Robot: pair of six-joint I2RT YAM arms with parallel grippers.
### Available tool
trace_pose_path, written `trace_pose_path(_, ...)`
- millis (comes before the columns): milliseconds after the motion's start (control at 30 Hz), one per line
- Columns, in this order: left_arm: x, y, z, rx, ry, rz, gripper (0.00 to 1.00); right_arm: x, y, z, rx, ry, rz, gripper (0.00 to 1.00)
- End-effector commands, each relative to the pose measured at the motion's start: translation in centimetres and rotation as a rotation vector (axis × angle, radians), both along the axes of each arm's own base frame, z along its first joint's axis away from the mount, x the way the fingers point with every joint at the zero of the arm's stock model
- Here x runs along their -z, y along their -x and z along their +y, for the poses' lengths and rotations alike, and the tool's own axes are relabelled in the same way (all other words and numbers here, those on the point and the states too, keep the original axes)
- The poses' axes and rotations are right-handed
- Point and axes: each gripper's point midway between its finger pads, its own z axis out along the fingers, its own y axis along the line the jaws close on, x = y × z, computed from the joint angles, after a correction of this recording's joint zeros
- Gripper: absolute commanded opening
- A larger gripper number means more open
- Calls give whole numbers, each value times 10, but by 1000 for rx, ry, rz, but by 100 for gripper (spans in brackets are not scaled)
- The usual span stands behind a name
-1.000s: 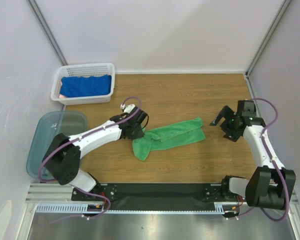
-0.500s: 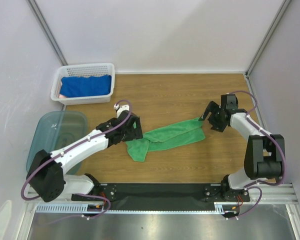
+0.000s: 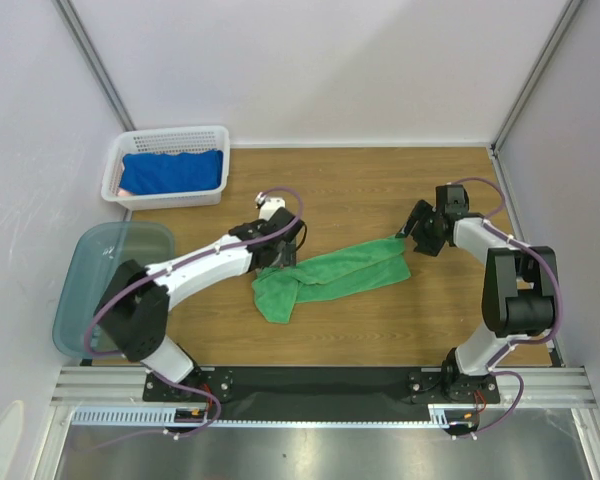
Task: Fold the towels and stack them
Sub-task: Flatten out the crumpled towel
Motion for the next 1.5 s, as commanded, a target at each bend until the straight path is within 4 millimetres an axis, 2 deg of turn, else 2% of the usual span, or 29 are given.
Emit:
trace_pose_path(0,-9,-33,2,-92,-16,-49,79,-14,-23,8,-10,-24,-73,69)
trace_pose_path(33,-10,-40,-6,-85,11,-51,78,-12,-23,10,-14,-27,-66,69)
trace_pose_path(100,4,-46,-9,-84,-8,-19,77,-11,-24,11,-15,-31,-64,68)
trace_pose_path(133,4,-50,-13,-81,-14,-13,76,-10,-25,12,-16,-35,-63,68)
trace_pose_path(367,29,-54,-7,-100,-72,34,73,-3,-29,16,-14,-46,-38,62)
trace_pose_path(667,40,-47,4,-150,-62,57,73,7,6,14,-9,-41,45,60)
trace_pose_path(767,46,-45,6,-145,-59,71,72,4,8,15,5,-53,19,58)
trace_pose_path(933,58,-42,8,-146,-53,94,69,8,6,17,10,-71,-2,40)
trace_pose_path(1033,63,-43,14,-162,-51,101,65,4,-3,18,11,-81,-35,22)
trace_pose_path(1067,63,-42,15,-165,-52,102,62,3,-3,19,14,-82,-36,12)
trace_pose_path(1133,63,-42,21,-191,-60,94,55,-1,-5,17,23,-82,-47,4)
trace_pose_path(1167,62,-43,24,-203,-62,91,45,-5,-6,17,23,-79,-58,0)
trace_pose_path(1233,60,-42,29,-229,-65,84,32,-12,-8,14,29,-66,-76,0)
trace_pose_path(1267,58,-44,34,-245,-72,78,21,-19,-8,12,36,-54,-91,0)
trace_pose_path(1333,54,-43,39,-274,-64,66,10,-28,-8,8,38,-36,-110,0)
trace_pose_path(1367,52,-44,46,-297,-70,62,0,-32,-8,5,41,-14,-120,0)
trace_pose_path(1467,43,-43,61,-376,-44,40,0,-47,-5,0,42,13,-145,0)
